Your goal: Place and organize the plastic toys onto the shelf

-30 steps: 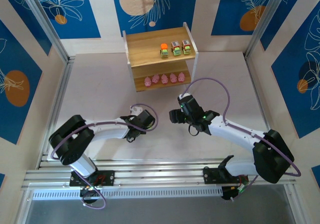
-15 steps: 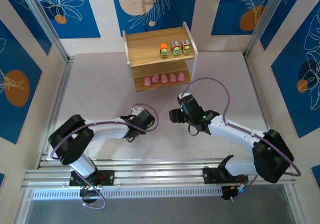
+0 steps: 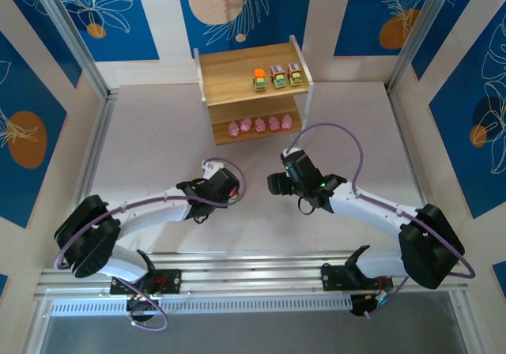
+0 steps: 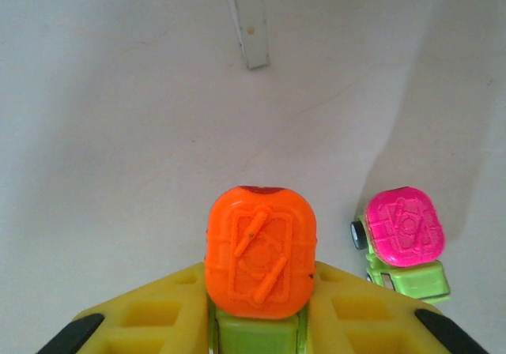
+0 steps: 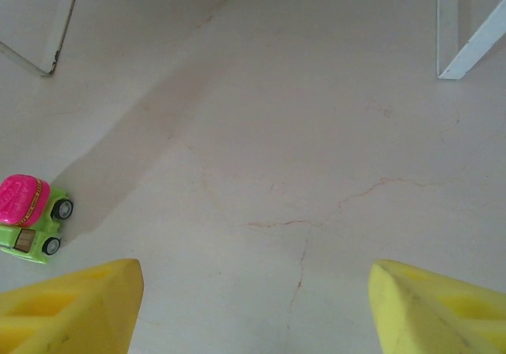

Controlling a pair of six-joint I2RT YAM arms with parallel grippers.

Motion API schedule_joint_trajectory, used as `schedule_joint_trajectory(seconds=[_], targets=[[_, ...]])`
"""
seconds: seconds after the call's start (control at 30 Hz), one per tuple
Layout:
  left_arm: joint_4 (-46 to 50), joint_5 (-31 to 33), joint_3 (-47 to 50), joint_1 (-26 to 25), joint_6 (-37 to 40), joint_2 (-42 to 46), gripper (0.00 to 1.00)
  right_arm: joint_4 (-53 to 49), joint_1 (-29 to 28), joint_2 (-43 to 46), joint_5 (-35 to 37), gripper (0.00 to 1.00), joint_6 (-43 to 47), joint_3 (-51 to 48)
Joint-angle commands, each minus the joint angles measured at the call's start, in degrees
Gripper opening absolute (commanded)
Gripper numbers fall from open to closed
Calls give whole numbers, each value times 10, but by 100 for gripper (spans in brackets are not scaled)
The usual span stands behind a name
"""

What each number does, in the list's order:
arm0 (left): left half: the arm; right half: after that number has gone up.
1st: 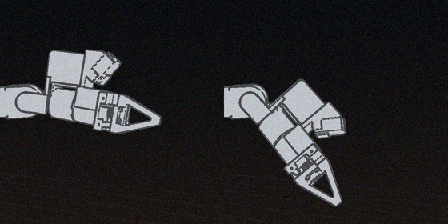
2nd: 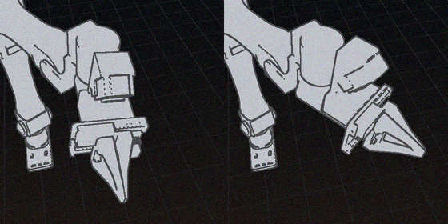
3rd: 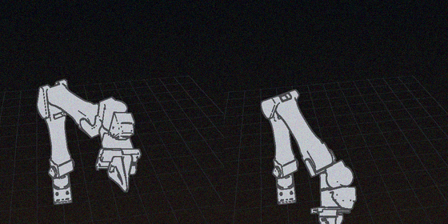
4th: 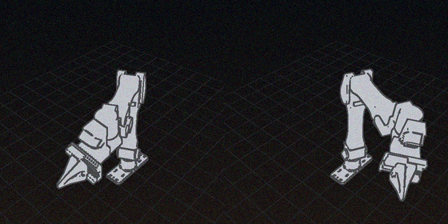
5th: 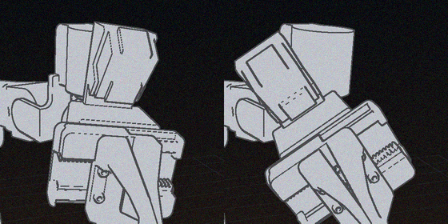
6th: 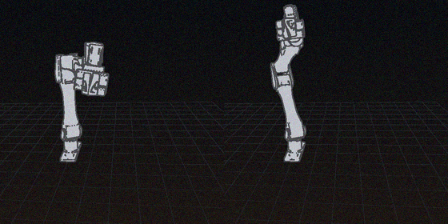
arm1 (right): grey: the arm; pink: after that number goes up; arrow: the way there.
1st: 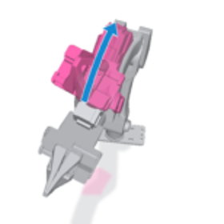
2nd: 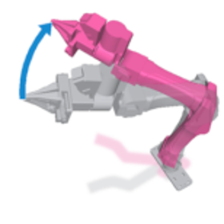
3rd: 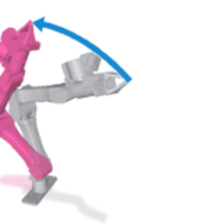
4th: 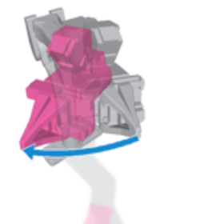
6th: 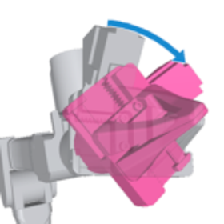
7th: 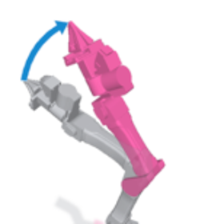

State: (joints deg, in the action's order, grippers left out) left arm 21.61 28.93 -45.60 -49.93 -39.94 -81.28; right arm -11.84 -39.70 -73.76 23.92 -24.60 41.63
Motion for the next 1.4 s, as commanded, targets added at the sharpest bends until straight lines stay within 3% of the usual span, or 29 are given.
schedule_joint_trajectory(seconds=[0.0, 0.53, 1.37], targets=[[52, 26, -31, -6, 4, 31, 28, -3, 2, -2, -12, 75, -2, 12], [149, 45, -186, -16, 38, 70, 27, -3, 3, 1, -12, 75, -3, 11], [227, 61, -516, -14, 152, -42, 27, -2, 10, 1, -20, 75, -5, 10]])
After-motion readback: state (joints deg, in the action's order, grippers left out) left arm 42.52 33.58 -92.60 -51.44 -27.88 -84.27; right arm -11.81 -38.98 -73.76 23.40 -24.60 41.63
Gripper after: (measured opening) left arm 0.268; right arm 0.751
